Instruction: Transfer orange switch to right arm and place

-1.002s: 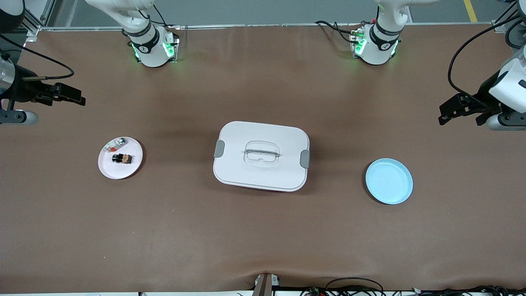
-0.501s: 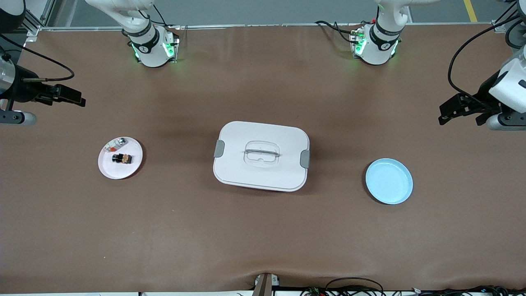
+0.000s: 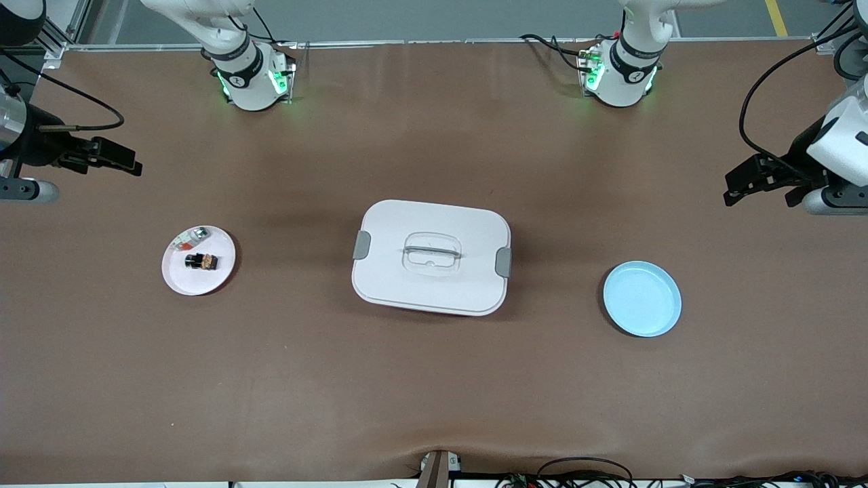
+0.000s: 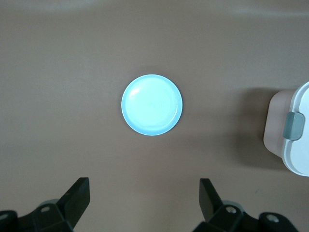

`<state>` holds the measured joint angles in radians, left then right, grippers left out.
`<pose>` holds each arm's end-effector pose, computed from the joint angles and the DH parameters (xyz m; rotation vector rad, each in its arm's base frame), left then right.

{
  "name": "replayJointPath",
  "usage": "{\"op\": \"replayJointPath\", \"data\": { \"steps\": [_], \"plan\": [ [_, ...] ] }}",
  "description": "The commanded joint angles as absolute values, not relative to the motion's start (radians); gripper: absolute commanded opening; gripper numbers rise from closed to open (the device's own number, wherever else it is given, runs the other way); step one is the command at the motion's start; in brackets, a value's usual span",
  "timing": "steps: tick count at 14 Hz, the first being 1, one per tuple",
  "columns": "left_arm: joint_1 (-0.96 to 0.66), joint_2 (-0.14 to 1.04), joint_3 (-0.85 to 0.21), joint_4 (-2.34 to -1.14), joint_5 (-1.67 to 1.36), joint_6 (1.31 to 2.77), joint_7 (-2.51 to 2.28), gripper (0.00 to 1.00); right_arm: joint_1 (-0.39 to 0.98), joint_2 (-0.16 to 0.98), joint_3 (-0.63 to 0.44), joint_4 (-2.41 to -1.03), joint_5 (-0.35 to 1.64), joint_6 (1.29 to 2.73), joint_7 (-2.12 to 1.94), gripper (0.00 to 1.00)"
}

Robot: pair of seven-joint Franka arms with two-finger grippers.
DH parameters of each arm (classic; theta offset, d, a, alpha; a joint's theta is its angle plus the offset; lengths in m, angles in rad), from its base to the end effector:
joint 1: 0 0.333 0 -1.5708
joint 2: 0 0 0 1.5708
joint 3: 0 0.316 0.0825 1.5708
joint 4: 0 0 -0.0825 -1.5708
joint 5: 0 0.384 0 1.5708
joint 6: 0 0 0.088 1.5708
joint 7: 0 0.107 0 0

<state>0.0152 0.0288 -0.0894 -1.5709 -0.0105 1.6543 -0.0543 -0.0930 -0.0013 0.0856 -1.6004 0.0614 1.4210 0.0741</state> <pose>0.5699 -0.0427 0.6159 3.1238 -0.0300 0.0840 0.5360 0.0034 0.6000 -3.0716 0.1195 0.2775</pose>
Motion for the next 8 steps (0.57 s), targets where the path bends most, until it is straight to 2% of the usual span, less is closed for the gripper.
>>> {"op": "replayJointPath", "data": {
  "steps": [1, 8],
  "plan": [
    [0.015, 0.037, -0.094, -1.546, 0.000, 1.632, -0.051, 1.00, -0.094, -0.037, 0.086, -1.635, 0.084, 1.434, 0.097, 1.00],
    [0.017, 0.037, -0.094, -1.546, 0.000, 1.632, -0.049, 1.00, -0.095, -0.044, 0.084, -1.635, 0.090, 1.451, 0.097, 1.00]
  ]
}}
